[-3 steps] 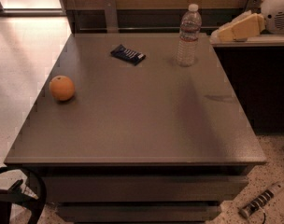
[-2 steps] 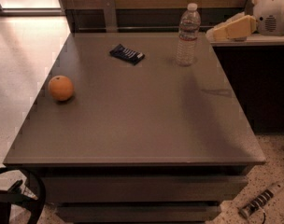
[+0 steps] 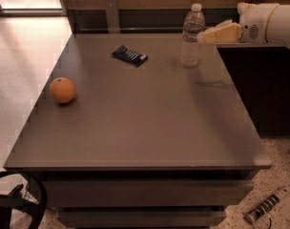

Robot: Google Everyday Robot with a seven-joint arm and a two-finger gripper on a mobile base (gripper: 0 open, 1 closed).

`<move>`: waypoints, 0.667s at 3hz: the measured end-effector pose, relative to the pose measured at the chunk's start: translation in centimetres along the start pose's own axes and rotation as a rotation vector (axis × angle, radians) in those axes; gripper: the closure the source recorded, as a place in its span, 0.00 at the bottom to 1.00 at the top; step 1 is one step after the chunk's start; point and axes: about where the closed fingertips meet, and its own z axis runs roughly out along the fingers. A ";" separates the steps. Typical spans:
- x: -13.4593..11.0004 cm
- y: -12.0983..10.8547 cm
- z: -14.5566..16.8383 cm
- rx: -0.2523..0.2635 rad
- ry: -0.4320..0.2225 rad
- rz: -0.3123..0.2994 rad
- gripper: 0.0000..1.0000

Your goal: Move water bottle near orange

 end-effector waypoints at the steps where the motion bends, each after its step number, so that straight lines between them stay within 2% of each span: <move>1: 1.5 -0.3 2.7 -0.031 -0.034 0.050 0.00; 2: 2.6 -0.2 4.9 -0.058 -0.072 0.100 0.00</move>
Offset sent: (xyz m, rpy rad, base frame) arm 0.0548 0.0314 -0.0591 0.2284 0.0389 0.0615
